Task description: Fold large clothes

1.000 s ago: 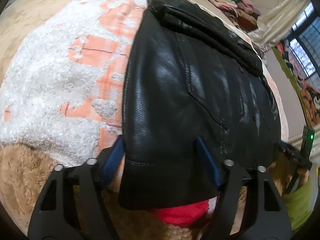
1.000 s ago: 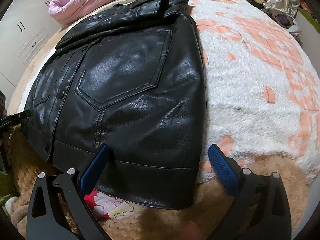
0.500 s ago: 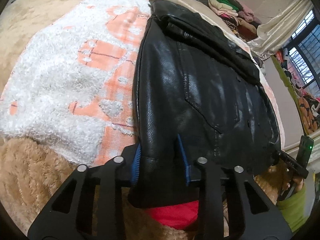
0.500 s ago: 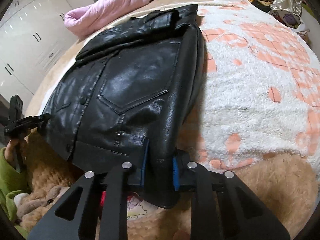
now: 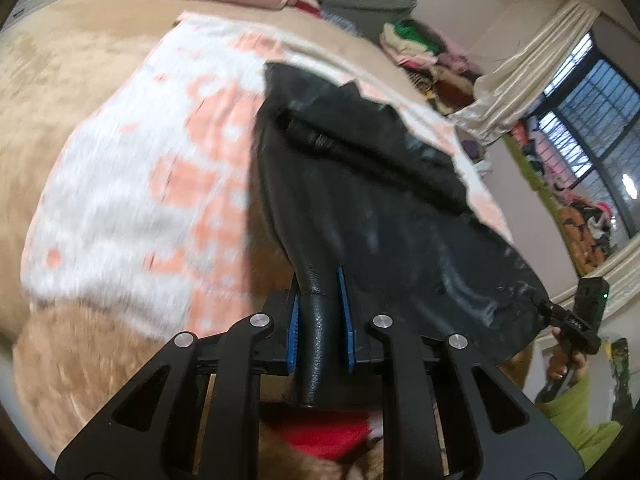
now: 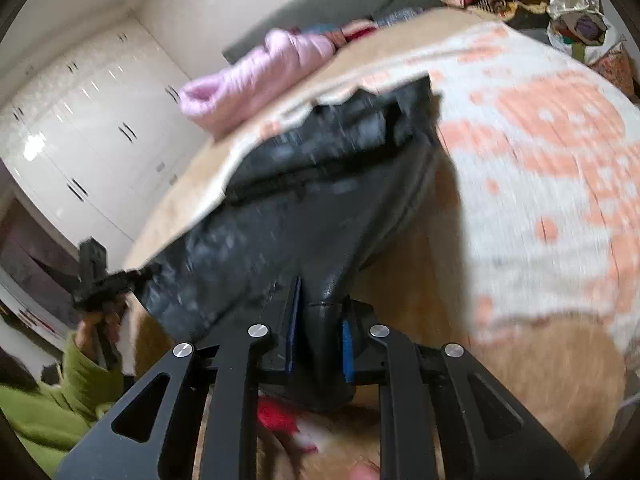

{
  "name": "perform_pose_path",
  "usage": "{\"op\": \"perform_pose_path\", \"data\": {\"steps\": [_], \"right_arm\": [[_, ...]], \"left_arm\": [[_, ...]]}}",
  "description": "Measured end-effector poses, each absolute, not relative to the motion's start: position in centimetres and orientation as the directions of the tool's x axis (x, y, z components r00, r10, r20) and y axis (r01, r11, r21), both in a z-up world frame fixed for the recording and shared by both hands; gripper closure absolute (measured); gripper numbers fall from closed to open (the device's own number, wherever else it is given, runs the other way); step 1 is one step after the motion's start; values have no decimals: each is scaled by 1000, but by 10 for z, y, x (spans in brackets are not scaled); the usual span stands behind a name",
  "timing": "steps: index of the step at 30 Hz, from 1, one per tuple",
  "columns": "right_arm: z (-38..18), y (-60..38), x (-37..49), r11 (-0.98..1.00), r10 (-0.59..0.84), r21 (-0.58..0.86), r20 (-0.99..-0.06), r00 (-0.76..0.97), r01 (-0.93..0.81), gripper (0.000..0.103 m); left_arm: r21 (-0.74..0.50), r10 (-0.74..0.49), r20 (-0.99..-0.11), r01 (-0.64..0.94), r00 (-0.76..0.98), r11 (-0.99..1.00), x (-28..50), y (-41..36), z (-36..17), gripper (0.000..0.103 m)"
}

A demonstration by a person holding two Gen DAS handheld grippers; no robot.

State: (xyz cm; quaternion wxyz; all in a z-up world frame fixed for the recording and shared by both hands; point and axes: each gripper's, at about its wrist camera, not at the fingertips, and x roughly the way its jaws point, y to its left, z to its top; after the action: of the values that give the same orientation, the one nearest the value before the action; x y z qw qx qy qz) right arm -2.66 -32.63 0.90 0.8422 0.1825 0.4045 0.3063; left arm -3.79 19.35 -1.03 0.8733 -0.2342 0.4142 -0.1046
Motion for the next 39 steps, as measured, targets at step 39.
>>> {"op": "perform_pose_path", "data": {"steps": [39], "right_arm": [[14, -283, 241, 856, 435, 514, -662, 611, -53, 90]], "left_arm": [[-573, -376, -637, -87, 673, 815, 211, 227, -1, 86]]}}
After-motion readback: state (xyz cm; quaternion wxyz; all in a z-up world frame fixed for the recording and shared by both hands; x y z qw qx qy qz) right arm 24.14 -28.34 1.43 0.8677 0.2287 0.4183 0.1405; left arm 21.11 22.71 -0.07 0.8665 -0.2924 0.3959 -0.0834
